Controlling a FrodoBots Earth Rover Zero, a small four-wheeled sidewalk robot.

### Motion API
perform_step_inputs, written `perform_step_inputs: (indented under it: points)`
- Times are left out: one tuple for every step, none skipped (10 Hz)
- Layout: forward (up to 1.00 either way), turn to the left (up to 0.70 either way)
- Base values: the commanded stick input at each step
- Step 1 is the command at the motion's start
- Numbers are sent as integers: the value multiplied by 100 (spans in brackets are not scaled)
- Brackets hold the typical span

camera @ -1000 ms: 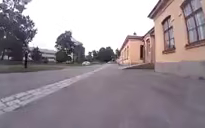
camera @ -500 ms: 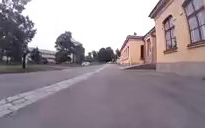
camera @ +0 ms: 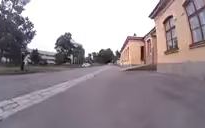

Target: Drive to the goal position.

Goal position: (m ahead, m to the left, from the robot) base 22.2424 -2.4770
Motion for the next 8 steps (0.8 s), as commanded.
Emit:
perform_step_inputs:
  points:
    - [45, 0]
    - [45, 0]
    - [45, 0]
    - [45, 0]
    - [45, 0]
    - [45, 0]
    - [45, 0]
    - [45, 0]
